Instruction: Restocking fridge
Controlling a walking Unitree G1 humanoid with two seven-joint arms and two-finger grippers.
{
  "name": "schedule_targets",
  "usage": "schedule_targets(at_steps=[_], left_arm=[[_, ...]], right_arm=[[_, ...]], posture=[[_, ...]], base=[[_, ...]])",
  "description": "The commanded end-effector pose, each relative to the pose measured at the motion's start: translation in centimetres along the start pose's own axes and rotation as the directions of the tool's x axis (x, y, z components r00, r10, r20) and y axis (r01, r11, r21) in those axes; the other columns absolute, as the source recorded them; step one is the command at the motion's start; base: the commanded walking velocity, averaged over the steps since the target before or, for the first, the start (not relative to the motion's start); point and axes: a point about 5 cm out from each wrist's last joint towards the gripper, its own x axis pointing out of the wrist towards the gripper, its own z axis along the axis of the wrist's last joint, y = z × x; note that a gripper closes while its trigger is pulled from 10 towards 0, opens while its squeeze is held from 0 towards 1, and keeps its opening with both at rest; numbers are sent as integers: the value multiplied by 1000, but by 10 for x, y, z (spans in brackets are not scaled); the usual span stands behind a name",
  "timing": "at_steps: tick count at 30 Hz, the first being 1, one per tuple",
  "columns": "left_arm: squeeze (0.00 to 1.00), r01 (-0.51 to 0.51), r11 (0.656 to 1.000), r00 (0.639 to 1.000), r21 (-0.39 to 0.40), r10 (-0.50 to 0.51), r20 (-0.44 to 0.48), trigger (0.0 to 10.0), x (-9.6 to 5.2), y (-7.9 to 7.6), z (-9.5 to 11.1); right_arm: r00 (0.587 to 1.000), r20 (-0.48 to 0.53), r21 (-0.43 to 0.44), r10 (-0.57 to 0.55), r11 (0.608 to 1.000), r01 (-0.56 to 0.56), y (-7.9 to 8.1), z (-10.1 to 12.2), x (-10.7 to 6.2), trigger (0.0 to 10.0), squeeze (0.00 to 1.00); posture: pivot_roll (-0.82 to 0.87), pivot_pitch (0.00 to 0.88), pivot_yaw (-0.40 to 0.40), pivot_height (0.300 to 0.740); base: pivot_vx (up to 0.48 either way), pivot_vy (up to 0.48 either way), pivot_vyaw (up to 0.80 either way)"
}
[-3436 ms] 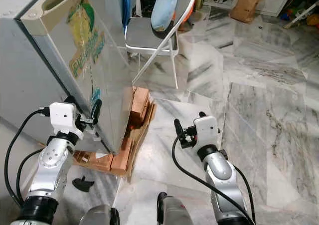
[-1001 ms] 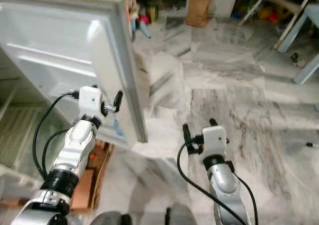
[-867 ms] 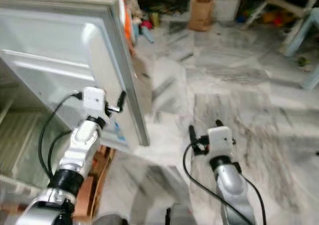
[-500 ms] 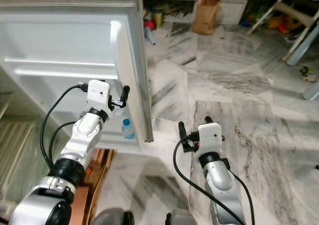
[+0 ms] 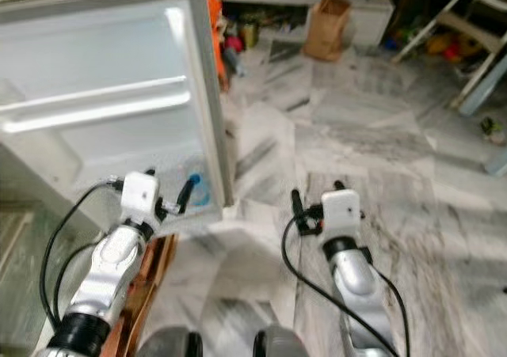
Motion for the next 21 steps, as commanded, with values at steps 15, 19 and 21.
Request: schedule_targets(at_steps=[15,19,21], left_arm=[[0,-48,997,999,54,48,10,10000,-10,16,15],[0,-43,998,999,36,43,6,10000,-6,11,16],[0,-42,999,999,27,42,3,10000,-4,7,14]], right_arm=[[1000,23,8,-2,1000,1,6,5,17,10000,0],[999,32,26,-13,1000,12,7,6,23,10000,0],[999,35,43,-19,999,18,11,5,25,10000,0]], posture=[[80,120,12,740],[79,107,4,740],[74,95,5,740]], base=[[0,-379,-800],[0,-368,-800],[272,-353,-800]])
